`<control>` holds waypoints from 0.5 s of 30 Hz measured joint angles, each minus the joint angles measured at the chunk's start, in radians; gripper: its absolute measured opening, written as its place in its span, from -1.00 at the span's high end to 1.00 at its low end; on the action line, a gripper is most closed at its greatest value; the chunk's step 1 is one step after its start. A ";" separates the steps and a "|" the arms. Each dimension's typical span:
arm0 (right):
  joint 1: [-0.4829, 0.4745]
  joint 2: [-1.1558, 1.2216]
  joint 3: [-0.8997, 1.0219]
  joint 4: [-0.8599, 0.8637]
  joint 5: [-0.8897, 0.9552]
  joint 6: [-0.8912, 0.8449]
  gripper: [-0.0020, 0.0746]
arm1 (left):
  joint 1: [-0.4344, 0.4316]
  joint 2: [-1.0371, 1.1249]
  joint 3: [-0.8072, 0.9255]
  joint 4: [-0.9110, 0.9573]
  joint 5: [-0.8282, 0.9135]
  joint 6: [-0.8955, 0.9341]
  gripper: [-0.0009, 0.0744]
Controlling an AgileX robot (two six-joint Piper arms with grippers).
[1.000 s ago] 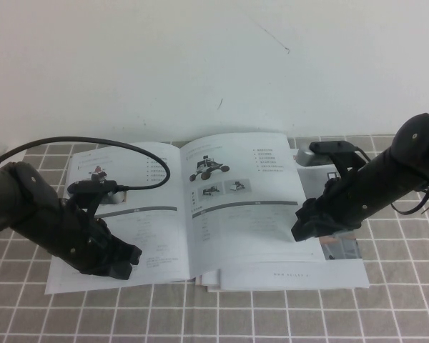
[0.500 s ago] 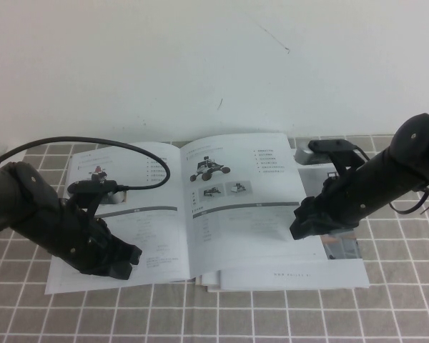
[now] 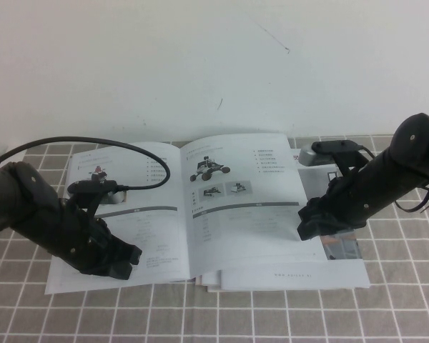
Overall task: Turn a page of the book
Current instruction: Open the closed book
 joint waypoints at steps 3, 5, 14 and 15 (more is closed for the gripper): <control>0.000 0.000 0.000 0.032 0.011 -0.028 0.02 | 0.000 0.000 0.000 0.000 0.000 0.000 0.99; 0.000 0.000 0.000 0.081 0.019 -0.063 0.02 | 0.000 0.000 0.000 0.000 0.000 0.000 0.99; 0.000 0.000 0.000 0.255 0.036 -0.199 0.02 | 0.000 0.000 -0.002 0.000 0.000 0.000 0.99; 0.000 0.000 0.000 0.250 0.036 -0.200 0.02 | 0.000 0.000 -0.002 0.000 0.000 0.000 0.99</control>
